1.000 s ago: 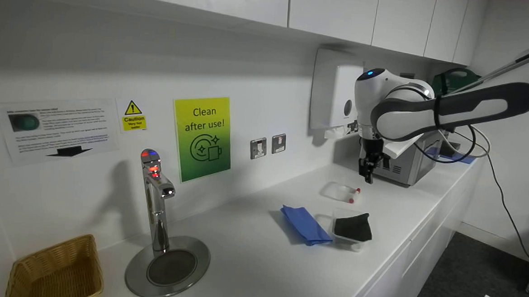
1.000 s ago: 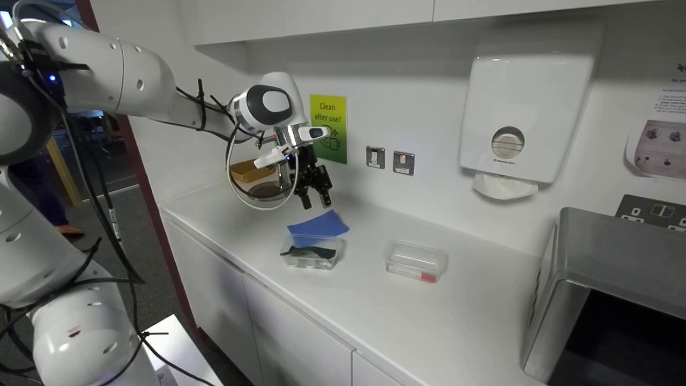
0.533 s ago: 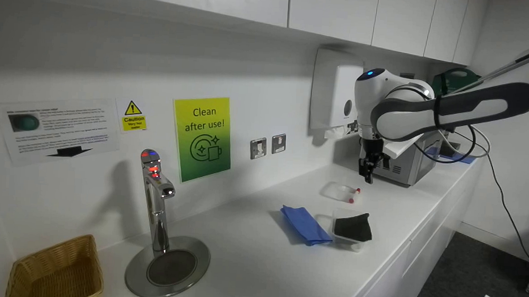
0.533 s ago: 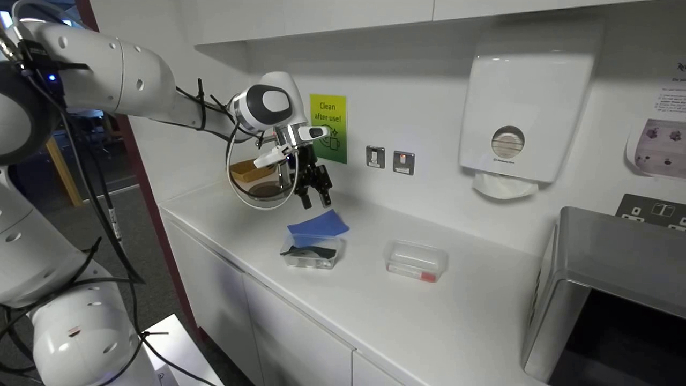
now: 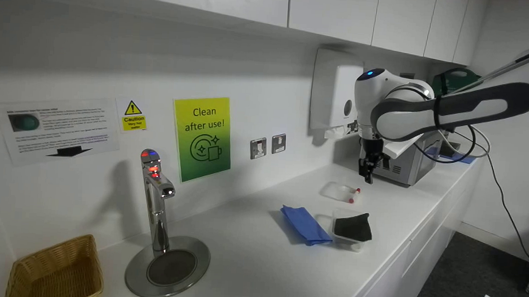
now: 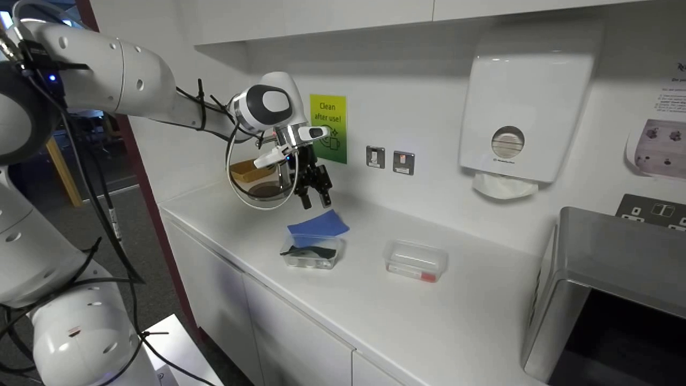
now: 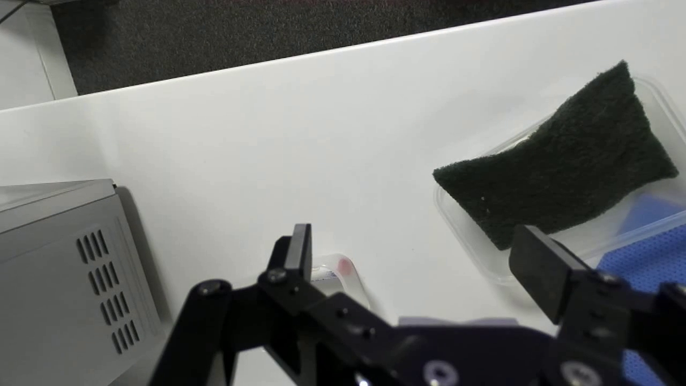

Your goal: Put the blue paper towel in the bowl

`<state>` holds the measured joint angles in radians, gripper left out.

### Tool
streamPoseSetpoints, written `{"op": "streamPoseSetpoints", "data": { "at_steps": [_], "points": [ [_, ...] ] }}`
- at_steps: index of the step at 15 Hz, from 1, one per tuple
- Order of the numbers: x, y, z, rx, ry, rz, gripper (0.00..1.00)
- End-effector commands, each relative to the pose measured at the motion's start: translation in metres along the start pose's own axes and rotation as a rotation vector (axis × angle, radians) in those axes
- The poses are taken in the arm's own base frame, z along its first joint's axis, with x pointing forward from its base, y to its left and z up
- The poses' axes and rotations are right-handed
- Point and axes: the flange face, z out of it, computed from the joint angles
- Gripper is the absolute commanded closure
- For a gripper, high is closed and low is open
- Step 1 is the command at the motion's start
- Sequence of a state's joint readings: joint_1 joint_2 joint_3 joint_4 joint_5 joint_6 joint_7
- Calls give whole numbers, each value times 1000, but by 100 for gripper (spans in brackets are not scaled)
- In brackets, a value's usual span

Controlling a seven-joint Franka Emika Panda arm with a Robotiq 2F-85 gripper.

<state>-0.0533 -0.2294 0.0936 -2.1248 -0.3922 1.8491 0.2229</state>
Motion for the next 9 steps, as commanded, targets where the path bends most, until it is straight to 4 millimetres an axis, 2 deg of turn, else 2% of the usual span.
{"op": "streamPoseSetpoints", "data": {
  "at_steps": [1,6,9],
  "points": [
    [6,-2,2,0,-2,4,0],
    [28,-13,6,-14,-5,3,0],
    [46,-28,3,-7,6,-1,0]
  ]
}}
